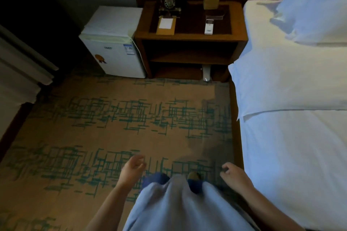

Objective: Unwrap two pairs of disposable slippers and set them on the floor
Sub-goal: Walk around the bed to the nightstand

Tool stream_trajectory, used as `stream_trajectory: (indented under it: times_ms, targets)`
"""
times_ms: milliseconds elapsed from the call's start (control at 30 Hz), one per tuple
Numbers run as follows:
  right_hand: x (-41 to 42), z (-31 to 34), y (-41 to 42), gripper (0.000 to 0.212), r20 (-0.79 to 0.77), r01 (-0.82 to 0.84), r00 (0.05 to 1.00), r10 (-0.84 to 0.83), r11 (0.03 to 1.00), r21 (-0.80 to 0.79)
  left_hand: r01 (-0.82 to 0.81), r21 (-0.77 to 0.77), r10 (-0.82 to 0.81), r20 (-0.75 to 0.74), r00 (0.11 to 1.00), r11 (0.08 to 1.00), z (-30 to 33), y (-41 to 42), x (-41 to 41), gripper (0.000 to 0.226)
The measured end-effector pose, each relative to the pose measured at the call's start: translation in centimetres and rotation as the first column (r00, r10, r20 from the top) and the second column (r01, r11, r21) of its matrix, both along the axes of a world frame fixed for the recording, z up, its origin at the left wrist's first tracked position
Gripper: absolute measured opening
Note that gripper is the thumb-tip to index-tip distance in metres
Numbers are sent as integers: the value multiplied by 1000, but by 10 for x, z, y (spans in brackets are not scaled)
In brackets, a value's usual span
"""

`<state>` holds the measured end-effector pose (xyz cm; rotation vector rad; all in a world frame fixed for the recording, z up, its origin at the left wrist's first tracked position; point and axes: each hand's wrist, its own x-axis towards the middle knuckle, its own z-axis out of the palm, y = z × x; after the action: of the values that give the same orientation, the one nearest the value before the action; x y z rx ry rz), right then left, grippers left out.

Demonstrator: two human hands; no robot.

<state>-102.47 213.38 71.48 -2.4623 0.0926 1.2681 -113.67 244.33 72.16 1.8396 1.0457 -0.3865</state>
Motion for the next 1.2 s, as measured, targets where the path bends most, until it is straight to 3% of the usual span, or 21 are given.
stream_trajectory:
  times_ms: [167, 367, 567, 700, 867, 1000, 1200]
  targets:
    - [102, 4, 24, 39, -2, 42, 999, -42, 996, 77, 34, 40, -29, -132, 991, 999, -22, 14, 47, 35]
    - [209, -5, 59, 38, 3, 103, 995, -103, 990, 93, 109, 3, -105, -251, 962, 994, -32, 41, 138, 25]
    - [304, -10, 98, 39, -44, 248, 969, -244, 958, 146, 337, -9, -321, -328, 889, 942, -26, 99, 275, 33]
    - [351, -15, 120, 38, -64, 393, 919, -388, 903, 171, 431, -65, -429, -297, 853, 900, -19, 123, 380, 42]
    - [395, -44, 132, 39, -111, 509, 861, -497, 845, 162, 471, -8, -463, -200, 863, 882, -41, 124, 506, 37]
    - [433, -84, 126, 40, -188, 487, 868, -459, 860, 154, 480, -1, -477, -115, 872, 877, -77, 105, 568, 32]
    - [489, -175, 123, 42, -135, 418, 907, -400, 895, 156, 535, -10, -535, -18, 845, 845, -166, 76, 612, 26]
